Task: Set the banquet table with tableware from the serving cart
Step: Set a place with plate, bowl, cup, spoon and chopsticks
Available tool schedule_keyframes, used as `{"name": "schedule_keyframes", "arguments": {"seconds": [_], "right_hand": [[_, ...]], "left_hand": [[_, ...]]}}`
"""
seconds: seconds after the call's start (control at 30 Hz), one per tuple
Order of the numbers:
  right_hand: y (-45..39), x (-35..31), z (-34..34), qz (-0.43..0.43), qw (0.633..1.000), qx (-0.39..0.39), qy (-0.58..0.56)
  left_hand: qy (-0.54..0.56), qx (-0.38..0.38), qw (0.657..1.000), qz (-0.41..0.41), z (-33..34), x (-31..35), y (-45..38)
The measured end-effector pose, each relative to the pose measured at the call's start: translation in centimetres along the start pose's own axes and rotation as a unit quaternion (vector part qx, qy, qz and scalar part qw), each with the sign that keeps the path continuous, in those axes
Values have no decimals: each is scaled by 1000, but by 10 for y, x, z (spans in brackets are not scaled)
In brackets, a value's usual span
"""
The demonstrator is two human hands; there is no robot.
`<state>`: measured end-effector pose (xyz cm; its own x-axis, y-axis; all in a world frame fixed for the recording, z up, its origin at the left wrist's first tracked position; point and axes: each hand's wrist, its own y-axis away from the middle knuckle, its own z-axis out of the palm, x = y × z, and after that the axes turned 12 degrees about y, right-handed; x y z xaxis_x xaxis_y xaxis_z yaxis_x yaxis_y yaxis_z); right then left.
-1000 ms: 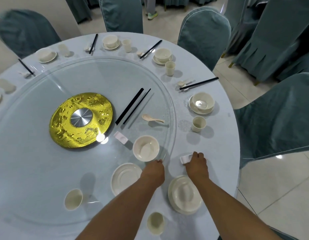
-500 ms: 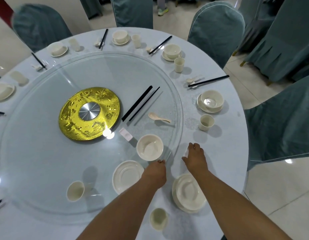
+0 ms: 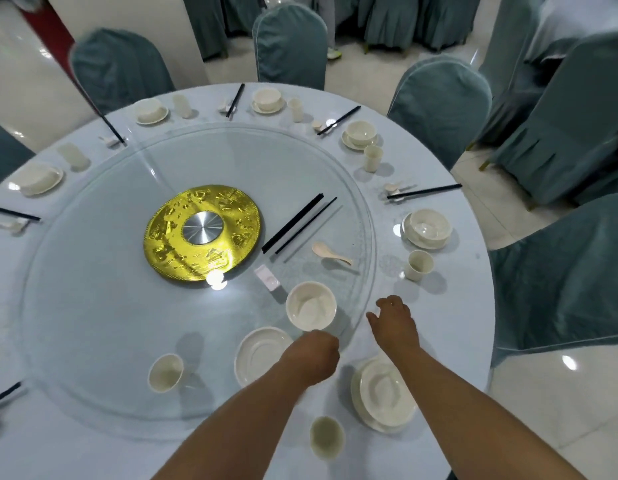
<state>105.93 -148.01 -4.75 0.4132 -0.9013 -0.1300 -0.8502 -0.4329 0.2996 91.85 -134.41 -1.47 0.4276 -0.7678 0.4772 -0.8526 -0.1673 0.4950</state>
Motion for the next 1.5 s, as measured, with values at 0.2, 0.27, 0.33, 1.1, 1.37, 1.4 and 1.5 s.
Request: {"name": "schedule_keyframes", "arguments": {"seconds": [0.2, 0.27, 0.33, 1.1, 1.37, 1.4, 1.5], "right_hand": [[-6, -41, -25, -22, 999, -2, -30], [-10, -53, -28, -28, 999, -2, -33], [-16, -67, -31, -35, 999, 1, -35], [-142, -95, -2, -36, 998, -14, 45], [-135, -103, -6, -48, 993, -11, 103], [-135, -102, -7, -53, 993, -10, 106], [-133, -101, -7, -62, 993, 0, 100]], "left_hand": [[35, 155, 986, -47, -61, -50, 17], [56, 178, 979, -76, -76, -69, 16], [66, 191, 974, -102, -89, -90, 13], [12, 22, 948, -318, -61, -222, -66], [26, 8, 945, -325, -68, -215, -68], [25, 7, 945, -326, -69, -214, -69], [18, 2, 945, -327, -71, -212, -68]]}}
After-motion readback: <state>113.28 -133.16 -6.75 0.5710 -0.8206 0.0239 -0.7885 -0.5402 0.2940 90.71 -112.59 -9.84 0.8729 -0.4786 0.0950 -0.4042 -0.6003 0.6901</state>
